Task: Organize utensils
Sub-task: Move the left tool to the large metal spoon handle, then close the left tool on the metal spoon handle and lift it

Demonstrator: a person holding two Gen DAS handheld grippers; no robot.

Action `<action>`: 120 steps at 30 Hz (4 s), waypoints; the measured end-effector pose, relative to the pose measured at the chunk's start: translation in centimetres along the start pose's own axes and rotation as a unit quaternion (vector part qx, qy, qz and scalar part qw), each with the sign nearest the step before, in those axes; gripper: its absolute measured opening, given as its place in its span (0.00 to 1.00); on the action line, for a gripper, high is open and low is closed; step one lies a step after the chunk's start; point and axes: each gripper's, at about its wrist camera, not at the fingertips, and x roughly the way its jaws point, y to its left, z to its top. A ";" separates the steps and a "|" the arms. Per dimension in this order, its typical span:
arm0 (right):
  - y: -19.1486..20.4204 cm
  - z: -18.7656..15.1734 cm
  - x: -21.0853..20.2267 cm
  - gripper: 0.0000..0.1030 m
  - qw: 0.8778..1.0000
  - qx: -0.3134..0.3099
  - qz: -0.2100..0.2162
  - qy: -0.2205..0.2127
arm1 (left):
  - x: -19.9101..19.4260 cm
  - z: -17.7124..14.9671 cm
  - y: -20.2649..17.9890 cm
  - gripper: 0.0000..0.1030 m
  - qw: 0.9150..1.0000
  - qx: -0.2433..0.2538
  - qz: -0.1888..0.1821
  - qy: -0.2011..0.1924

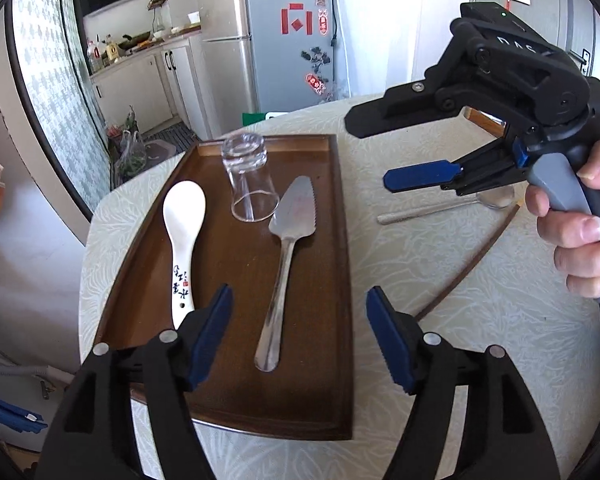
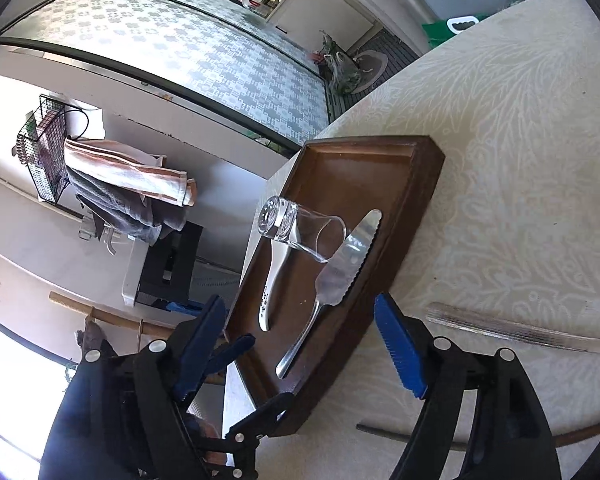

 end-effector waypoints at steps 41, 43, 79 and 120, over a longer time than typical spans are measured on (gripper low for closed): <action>-10.7 -2.5 -12.3 0.53 0.986 -0.034 -0.160 -0.020 | 5.4 4.3 -10.7 0.69 0.989 0.100 -0.107 -0.009; -10.9 -2.4 -12.1 0.52 0.987 -0.032 -0.159 -0.017 | 6.1 4.7 -10.7 0.68 0.989 0.104 -0.104 -0.005; -12.5 -1.7 -12.0 0.05 0.989 -0.019 -0.146 -0.029 | 10.3 5.6 -9.4 0.59 0.986 0.103 -0.125 0.025; -4.6 -0.4 -11.6 0.02 0.995 -0.076 -0.061 -0.020 | 4.2 4.6 -6.3 0.32 0.992 0.101 -0.076 -0.003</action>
